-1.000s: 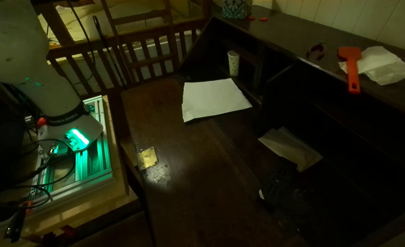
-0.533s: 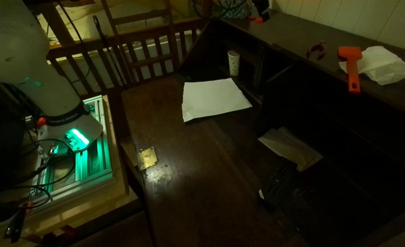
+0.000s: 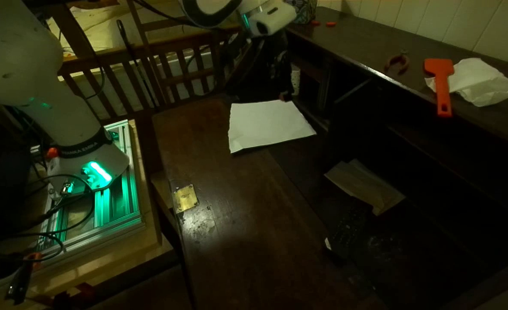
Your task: Put the orange item on the bottom
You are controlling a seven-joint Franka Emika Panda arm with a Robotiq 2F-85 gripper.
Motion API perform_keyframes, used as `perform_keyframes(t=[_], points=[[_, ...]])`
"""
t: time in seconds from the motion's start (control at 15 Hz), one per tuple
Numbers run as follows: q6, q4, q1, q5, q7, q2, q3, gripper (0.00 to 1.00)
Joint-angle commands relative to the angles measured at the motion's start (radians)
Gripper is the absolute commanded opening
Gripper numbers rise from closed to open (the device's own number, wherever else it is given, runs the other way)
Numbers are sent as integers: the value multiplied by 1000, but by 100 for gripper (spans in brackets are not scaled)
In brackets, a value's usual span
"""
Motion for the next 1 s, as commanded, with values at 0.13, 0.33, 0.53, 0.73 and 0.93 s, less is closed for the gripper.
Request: perform_keyframes(t=[0.13,0.33,0.53,0.73,0.93], points=[[18,-18,-21,1,-7,8,13,34],[14,1,-20,2,-7,8,18,34],[7,33,-20,79,-56,48,26,9],[-19,109,-31,344,-268,153,59,9],[-45,212,-55,450,-381,264,81,9]])
